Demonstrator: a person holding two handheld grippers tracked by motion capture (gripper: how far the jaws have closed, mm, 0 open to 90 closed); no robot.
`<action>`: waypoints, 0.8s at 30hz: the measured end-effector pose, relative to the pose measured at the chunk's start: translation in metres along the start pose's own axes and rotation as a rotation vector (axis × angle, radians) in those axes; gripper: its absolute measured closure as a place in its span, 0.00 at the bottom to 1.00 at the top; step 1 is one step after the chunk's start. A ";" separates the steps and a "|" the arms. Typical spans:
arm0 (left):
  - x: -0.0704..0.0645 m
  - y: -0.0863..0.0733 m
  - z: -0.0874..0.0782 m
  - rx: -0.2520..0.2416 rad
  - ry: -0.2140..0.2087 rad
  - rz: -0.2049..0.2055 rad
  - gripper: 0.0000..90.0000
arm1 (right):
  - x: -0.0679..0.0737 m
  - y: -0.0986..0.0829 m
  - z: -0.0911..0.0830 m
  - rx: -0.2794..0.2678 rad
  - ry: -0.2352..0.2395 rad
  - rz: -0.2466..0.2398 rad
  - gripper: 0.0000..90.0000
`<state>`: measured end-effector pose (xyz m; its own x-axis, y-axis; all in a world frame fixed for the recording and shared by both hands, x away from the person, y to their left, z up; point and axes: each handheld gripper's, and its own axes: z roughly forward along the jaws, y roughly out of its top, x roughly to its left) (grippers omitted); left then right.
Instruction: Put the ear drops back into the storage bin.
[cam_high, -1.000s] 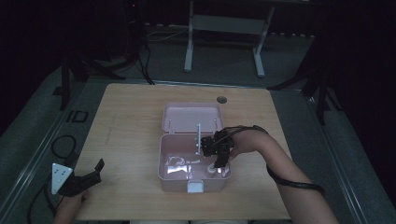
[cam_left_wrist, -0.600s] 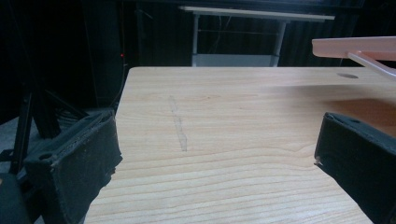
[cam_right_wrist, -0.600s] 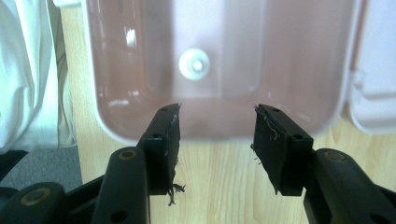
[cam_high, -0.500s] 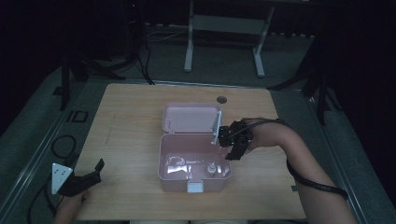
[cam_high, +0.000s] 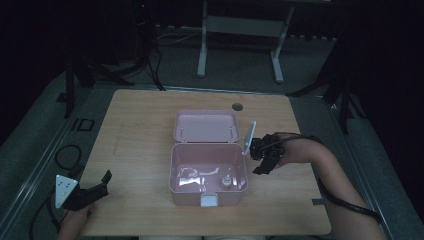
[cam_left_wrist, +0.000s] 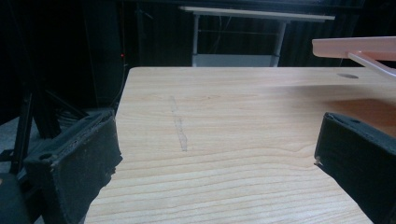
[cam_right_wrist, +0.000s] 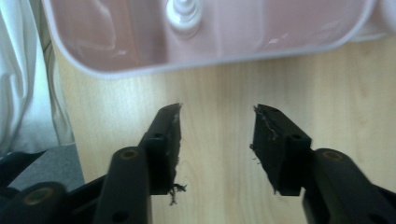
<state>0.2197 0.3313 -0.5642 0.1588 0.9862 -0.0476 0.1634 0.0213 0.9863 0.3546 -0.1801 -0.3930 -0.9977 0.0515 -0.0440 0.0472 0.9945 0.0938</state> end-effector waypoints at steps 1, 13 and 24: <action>0.000 0.000 0.000 0.000 0.000 0.000 0.00 | 0.000 -0.003 0.004 0.003 0.004 0.006 0.58; 0.000 0.000 0.000 0.001 0.001 0.001 0.00 | -0.006 -0.046 0.048 -0.025 0.000 0.167 0.44; 0.000 0.000 0.000 -0.001 0.002 0.001 0.00 | -0.007 -0.078 0.069 -0.065 -0.023 0.294 0.17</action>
<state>0.2198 0.3309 -0.5642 0.1569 0.9865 -0.0468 0.1627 0.0209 0.9865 0.3616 -0.2517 -0.4683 -0.9404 0.3389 -0.0279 0.3297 0.9288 0.1694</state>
